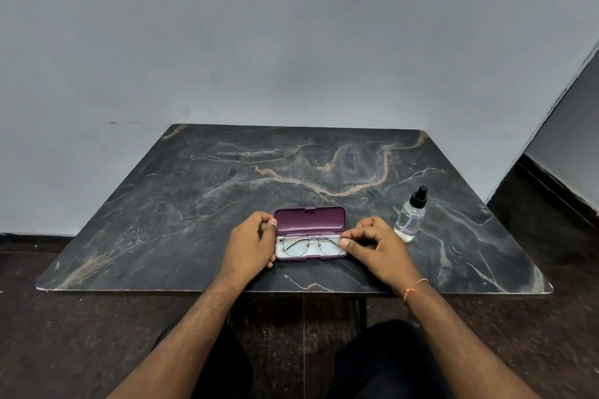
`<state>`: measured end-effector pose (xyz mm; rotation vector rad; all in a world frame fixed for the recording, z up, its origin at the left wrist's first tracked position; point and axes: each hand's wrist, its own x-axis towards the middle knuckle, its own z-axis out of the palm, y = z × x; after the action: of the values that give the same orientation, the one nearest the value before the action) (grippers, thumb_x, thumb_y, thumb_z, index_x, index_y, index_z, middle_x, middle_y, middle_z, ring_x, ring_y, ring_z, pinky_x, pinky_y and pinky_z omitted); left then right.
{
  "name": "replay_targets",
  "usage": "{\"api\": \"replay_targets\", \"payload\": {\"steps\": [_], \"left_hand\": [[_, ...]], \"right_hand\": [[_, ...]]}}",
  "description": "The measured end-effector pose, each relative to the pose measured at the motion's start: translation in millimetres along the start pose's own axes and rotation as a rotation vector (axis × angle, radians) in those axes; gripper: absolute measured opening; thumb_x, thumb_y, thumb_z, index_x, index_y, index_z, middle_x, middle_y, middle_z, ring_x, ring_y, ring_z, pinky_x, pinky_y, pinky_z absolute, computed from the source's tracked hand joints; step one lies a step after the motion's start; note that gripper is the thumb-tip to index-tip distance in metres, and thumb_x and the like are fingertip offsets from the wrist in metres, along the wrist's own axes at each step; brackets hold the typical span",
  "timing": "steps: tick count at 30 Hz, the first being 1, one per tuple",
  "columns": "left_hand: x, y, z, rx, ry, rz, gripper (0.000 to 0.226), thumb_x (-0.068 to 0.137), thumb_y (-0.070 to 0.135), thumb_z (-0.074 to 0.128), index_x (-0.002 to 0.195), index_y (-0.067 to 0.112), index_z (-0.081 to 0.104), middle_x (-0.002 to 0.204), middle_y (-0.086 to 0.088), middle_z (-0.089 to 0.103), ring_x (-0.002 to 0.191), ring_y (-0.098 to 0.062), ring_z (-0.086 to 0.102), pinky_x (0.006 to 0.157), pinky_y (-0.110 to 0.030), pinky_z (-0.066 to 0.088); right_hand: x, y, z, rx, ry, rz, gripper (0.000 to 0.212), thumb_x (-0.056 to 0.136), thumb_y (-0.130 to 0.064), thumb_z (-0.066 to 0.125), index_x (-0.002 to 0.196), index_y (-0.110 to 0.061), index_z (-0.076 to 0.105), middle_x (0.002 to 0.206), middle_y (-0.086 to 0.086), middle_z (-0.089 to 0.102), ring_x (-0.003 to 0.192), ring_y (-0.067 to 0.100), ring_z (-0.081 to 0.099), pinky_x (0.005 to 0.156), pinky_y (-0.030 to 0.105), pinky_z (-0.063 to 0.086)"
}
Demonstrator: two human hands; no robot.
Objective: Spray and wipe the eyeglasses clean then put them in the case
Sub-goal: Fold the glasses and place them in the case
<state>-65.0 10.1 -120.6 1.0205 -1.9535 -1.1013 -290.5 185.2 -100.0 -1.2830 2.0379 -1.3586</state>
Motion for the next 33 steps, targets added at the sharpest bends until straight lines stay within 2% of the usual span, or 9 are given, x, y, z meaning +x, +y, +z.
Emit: {"api": "replay_targets", "payload": {"steps": [3,7,13,16,21,25,27,30,33], "left_hand": [[0,-1,1,-0.016,0.0,0.008,0.017,0.113,0.028,0.057,0.101,0.035,0.065,0.059,0.003,0.07,0.044,-0.016,0.069,0.049,-0.025,0.057],[-1,0,1,-0.043,0.007,0.019,0.017,0.113,0.026,0.058,0.103,0.039,0.065,0.064,0.007,0.07,0.045,-0.012,0.067,0.047,-0.024,0.056],[-4,4,1,-0.081,0.022,0.016,0.019,0.112,0.024,0.062,0.104,0.04,0.067,0.072,0.01,0.069,0.046,-0.01,0.067,0.045,-0.025,0.056],[-4,5,1,-0.082,0.015,0.011,0.017,0.111,0.025,0.062,0.106,0.04,0.068,0.074,0.011,0.07,0.046,-0.011,0.068,0.044,-0.025,0.056],[-3,3,0,-0.061,0.002,-0.002,0.013,0.111,0.025,0.063,0.11,0.036,0.069,0.076,0.011,0.07,0.047,-0.013,0.069,0.045,-0.025,0.056],[-2,2,-1,-0.06,-0.018,0.001,0.012,0.11,0.023,0.064,0.111,0.034,0.07,0.075,0.011,0.069,0.047,-0.014,0.069,0.045,-0.026,0.056],[-2,3,-2,-0.069,-0.031,0.01,0.015,0.11,0.021,0.064,0.112,0.035,0.069,0.074,0.01,0.069,0.047,-0.016,0.07,0.045,-0.028,0.057],[-2,4,-6,-0.08,-0.06,0.015,0.021,0.11,0.018,0.064,0.114,0.039,0.067,0.076,0.01,0.07,0.049,-0.018,0.072,0.049,-0.03,0.061],[-3,5,-9,-0.109,-0.101,0.01,0.028,0.11,0.011,0.061,0.114,0.038,0.068,0.082,0.014,0.07,0.053,-0.017,0.072,0.054,-0.03,0.062]], "right_hand": [[-1,2,1,-0.036,-0.002,-0.009,0.014,0.088,-0.021,0.089,0.091,-0.034,0.086,0.103,-0.006,0.061,0.084,0.002,0.061,0.073,0.012,0.049],[-4,2,2,-0.045,0.014,-0.032,0.017,0.09,-0.019,0.087,0.095,-0.036,0.084,0.103,-0.006,0.061,0.079,0.002,0.059,0.07,0.013,0.049],[-7,-3,2,-0.024,0.034,-0.036,0.025,0.09,-0.02,0.088,0.108,-0.036,0.081,0.108,-0.005,0.064,0.088,0.001,0.064,0.074,0.011,0.051],[-8,-3,2,-0.004,0.06,-0.033,0.034,0.088,-0.019,0.089,0.119,-0.03,0.079,0.112,-0.003,0.065,0.098,0.011,0.067,0.075,0.012,0.052],[-7,1,4,0.057,0.067,-0.042,0.063,0.081,-0.022,0.095,0.127,-0.048,0.061,0.129,-0.011,0.061,0.103,0.006,0.063,0.072,0.018,0.059],[-8,4,-1,0.102,-0.031,-0.028,0.106,0.068,-0.039,0.101,0.155,-0.05,0.041,0.146,-0.028,0.056,0.118,0.005,0.06,0.079,0.026,0.062],[-8,3,-2,0.072,-0.086,-0.048,0.12,0.062,-0.045,0.1,0.16,-0.057,0.03,0.148,-0.037,0.051,0.124,0.0,0.058,0.081,0.025,0.061],[-8,2,-3,-0.008,-0.095,-0.089,0.119,0.068,-0.033,0.102,0.157,-0.063,0.03,0.147,-0.035,0.051,0.125,0.0,0.059,0.081,0.023,0.06],[-9,3,-2,-0.046,-0.064,-0.135,0.095,0.074,-0.029,0.1,0.147,-0.059,0.048,0.141,-0.024,0.054,0.123,0.003,0.061,0.082,0.024,0.06]]}}
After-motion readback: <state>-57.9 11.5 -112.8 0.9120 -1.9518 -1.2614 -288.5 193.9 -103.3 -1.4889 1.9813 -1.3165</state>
